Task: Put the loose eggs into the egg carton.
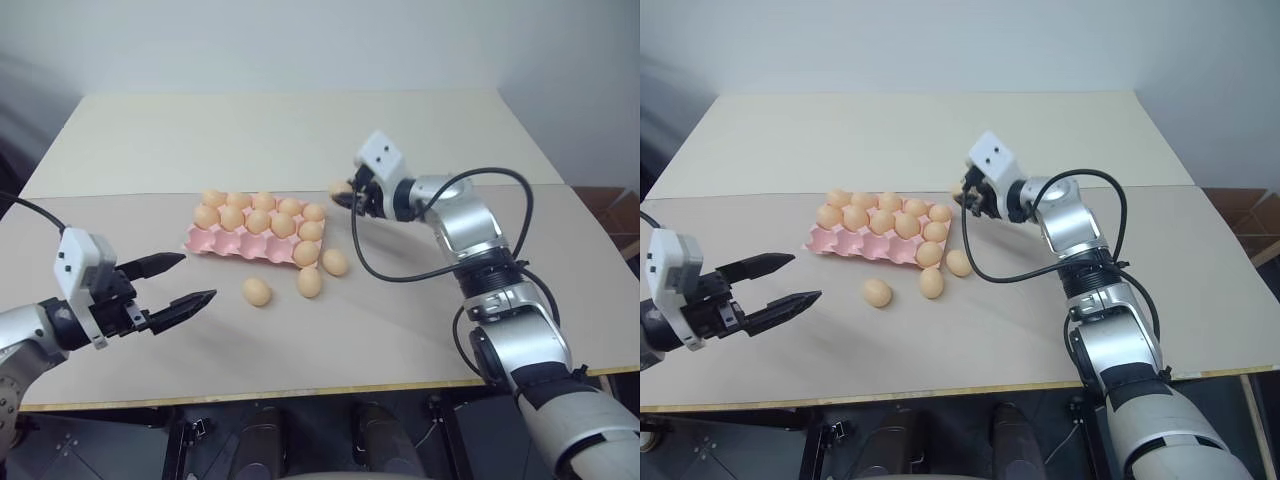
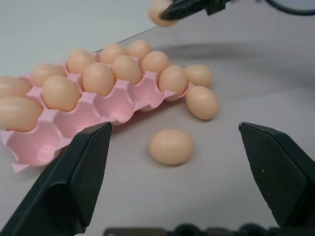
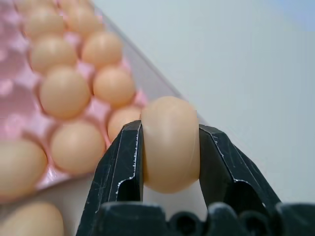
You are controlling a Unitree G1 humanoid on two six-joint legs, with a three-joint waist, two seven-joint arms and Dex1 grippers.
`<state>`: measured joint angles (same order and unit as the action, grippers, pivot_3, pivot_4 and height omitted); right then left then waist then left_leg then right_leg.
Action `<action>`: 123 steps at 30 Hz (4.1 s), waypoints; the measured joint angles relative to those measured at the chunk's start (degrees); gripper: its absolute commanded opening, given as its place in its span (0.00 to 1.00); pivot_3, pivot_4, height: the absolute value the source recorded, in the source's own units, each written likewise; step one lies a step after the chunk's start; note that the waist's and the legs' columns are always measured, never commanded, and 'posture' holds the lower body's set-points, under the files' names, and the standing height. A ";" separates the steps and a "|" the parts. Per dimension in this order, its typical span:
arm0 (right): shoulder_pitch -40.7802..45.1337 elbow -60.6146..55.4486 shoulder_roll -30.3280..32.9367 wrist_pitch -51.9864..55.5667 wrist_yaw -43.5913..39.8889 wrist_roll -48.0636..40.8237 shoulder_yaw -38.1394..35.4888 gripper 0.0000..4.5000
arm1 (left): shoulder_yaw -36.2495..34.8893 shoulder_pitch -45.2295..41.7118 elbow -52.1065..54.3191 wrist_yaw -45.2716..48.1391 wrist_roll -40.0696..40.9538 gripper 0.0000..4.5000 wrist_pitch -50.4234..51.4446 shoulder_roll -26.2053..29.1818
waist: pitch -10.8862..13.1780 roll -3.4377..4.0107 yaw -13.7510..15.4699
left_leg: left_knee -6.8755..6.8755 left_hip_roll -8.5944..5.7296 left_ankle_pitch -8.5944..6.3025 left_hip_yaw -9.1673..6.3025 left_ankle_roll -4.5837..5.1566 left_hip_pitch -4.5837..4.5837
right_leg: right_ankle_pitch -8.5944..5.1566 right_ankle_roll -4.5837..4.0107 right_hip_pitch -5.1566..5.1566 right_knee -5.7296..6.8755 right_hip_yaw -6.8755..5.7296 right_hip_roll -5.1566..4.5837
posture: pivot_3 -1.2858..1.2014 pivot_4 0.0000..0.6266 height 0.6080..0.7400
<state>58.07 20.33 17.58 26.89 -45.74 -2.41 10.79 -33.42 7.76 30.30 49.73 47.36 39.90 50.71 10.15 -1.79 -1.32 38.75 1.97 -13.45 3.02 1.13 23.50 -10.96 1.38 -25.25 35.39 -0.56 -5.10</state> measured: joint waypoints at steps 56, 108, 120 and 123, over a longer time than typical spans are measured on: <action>-39.72 -38.66 26.38 -3.14 -16.22 -18.83 -15.18 0.99 | -2.82 2.80 -8.16 8.17 -4.40 1.00 -4.14 2.80 | 0.02 -0.09 0.51 | -0.09 0.10 0.16 0.11 -0.43 -0.29 | -0.70 -0.06 -0.02 0.36 0.01 -0.02 | 0.52 0.24 1.00; -5.53 -9.88 -7.03 -4.01 0.75 3.30 9.22 0.42 | -3.07 -1.17 -10.58 7.17 -4.40 1.00 -4.77 0.78 | 0.01 -0.10 -1.04 | -0.09 0.68 0.14 0.04 -0.50 -0.20 | -0.20 -0.55 -0.18 0.49 0.05 0.68 | 0.52 0.24 1.00; 2.76 15.01 -20.55 -10.88 7.92 8.66 11.87 0.42 | -6.49 3.67 -7.02 5.67 -4.22 1.00 -4.61 -0.99 | -0.02 -0.15 -1.15 | -0.10 0.78 0.14 0.09 -0.90 0.06 | -0.17 -0.72 -0.57 0.59 0.04 0.71 | 0.52 0.24 1.00; 3.45 18.01 -21.67 -11.72 8.88 9.61 11.95 0.48 | -6.86 4.31 -6.29 5.27 -4.29 1.00 -4.62 -0.99 | -0.02 -0.16 -1.16 | -0.10 0.79 0.17 0.11 -0.95 0.26 | -0.14 -0.77 -0.86 0.71 0.06 0.73 | 0.52 0.24 1.00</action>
<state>61.52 38.34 -4.09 15.17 -36.86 7.19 22.73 -40.28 12.07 24.01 55.00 43.07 35.28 49.71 10.13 -1.95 -2.47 38.64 2.76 -13.28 3.12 0.18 23.76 -11.10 0.61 -26.11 36.10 -0.50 -4.37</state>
